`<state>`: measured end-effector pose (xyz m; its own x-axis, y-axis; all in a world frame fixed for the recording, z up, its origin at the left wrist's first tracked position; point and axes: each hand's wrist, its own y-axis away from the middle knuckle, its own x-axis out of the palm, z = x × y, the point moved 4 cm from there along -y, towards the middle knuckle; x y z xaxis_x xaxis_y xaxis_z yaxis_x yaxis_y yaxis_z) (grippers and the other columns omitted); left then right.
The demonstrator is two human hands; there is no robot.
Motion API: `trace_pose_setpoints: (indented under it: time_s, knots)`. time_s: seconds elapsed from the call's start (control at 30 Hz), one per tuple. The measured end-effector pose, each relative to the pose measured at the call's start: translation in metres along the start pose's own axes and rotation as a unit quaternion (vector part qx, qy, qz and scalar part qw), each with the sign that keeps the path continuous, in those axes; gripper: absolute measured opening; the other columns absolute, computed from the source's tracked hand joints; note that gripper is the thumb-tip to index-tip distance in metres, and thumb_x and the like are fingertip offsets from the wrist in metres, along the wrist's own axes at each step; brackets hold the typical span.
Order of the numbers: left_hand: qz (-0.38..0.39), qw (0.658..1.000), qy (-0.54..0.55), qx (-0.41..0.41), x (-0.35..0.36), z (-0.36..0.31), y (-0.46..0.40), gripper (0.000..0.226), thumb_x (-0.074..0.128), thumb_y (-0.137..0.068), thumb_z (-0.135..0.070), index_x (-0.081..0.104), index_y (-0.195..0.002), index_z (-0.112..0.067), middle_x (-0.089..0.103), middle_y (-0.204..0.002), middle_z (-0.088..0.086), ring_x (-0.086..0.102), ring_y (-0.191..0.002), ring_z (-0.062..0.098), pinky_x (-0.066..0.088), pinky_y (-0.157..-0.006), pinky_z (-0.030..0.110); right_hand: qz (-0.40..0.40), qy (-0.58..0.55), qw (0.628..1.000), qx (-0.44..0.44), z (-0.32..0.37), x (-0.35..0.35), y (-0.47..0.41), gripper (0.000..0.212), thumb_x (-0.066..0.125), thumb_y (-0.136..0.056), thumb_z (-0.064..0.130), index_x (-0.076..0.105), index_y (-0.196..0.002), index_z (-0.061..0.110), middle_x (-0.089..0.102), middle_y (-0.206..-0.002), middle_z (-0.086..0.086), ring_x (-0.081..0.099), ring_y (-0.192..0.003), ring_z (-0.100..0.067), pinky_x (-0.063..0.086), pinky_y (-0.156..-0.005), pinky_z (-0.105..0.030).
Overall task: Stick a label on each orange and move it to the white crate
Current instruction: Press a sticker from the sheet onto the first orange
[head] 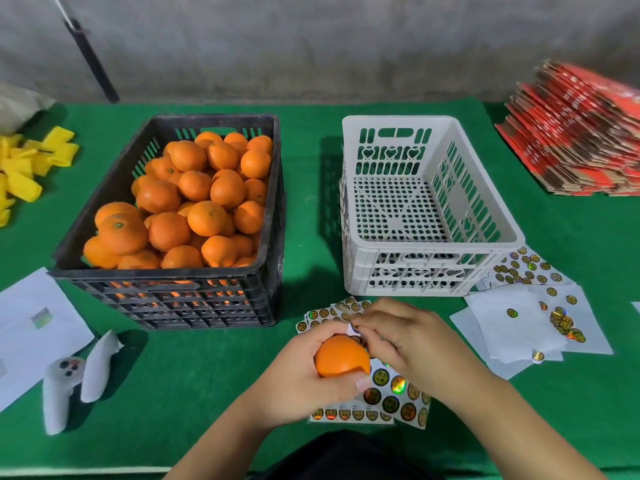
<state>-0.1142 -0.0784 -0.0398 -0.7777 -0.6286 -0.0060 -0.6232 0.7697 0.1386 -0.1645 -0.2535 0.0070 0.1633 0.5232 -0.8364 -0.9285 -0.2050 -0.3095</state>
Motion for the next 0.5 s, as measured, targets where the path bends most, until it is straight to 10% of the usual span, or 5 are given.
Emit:
trace_pose_setpoints:
  time_s: [0.5]
  knots:
    - [0.045, 0.999, 0.018, -0.018, 0.003, -0.002, -0.003, 0.054, 0.089, -0.074, -0.05, 0.067, -0.116, -0.026, 0.063, -0.095, -0.008, 0.062, -0.085, 0.01, 0.05, -0.077, 0.024, 0.12, -0.05, 0.991, 0.024, -0.016, 0.002, -0.005, 0.032, 0.061, -0.099, 0.043, 0.077, -0.121, 0.025, 0.064, -0.099, 0.01, 0.065, -0.08, -0.011, 0.056, -0.07, -0.034]
